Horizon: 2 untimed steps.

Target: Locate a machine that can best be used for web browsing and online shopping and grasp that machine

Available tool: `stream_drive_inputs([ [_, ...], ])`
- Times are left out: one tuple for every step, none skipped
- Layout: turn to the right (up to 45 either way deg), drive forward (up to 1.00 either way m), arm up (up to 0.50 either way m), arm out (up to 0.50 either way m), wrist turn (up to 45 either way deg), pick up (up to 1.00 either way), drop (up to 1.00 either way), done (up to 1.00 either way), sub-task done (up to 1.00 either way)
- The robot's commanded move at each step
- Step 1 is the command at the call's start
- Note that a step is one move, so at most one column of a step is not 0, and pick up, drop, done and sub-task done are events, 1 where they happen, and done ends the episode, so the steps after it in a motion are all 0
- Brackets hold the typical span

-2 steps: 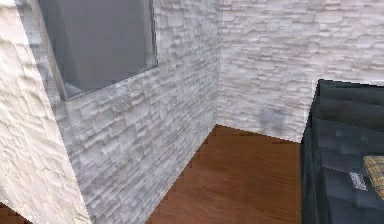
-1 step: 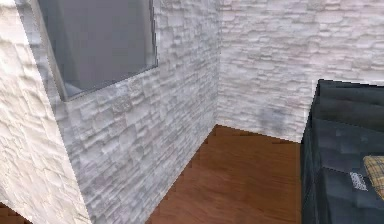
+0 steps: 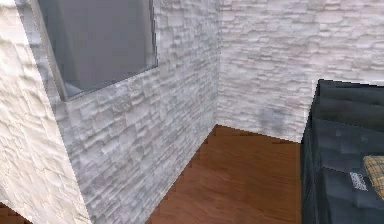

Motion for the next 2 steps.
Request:
stream_drive_inputs([
  [0.0,0.00,0.00,0.00,45.0,0.00,0.00,0.00,0.00],
  [0.0,0.00,0.00,0.00,45.0,0.00,0.00,0.00,0.00],
])
